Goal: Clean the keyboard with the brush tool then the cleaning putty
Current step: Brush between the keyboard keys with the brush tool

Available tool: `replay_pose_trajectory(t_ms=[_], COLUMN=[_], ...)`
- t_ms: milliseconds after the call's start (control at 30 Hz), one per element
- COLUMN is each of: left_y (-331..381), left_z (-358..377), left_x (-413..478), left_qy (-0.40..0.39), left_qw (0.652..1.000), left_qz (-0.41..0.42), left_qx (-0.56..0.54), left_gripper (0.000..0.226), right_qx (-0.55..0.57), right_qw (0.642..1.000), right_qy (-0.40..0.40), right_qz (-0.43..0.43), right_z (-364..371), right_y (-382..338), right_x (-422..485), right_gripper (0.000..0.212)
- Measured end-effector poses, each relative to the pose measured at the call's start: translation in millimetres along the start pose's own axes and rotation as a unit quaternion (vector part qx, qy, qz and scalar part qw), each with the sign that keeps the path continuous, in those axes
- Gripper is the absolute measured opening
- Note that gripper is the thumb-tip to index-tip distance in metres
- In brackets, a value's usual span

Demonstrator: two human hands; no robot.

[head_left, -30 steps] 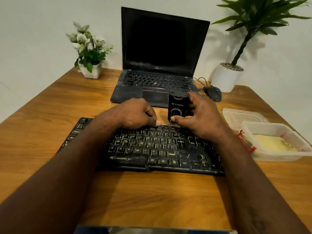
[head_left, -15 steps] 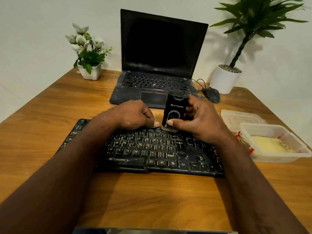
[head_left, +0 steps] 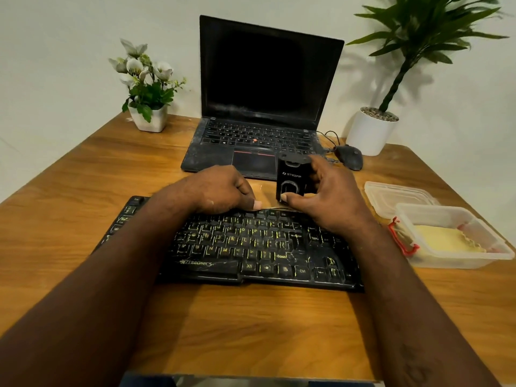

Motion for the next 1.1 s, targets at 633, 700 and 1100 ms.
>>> replay_pose_trajectory(t_ms=[633, 700, 1100], left_y=[24, 32, 75], left_z=[13, 16, 24], left_x=[-2, -1, 34], left_qy=[0.044, 0.060, -0.001], left_qw=[0.996, 0.993, 0.993], left_qz=[0.037, 0.059, 0.030], left_qx=[0.070, 0.082, 0.111], left_gripper=[0.028, 0.025, 0.016], right_qx=[-0.009, -0.027, 0.008], right_qw=[0.999, 0.998, 0.992], right_qy=[0.000, 0.034, 0.107], right_qz=[0.042, 0.051, 0.072], right_z=[-39, -44, -66], right_y=[25, 24, 46], right_x=[-35, -36, -53], right_gripper=[0.067, 0.067, 0.068])
Point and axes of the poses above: each hand's wrist, its own x-axis towards the middle knuckle, its own z-axis out of the palm, y = z × x, the point moved 4 cm from there along x, towards the middle knuckle, and after that the axes turned 11 degrees about -y, right-handed, at the moved point
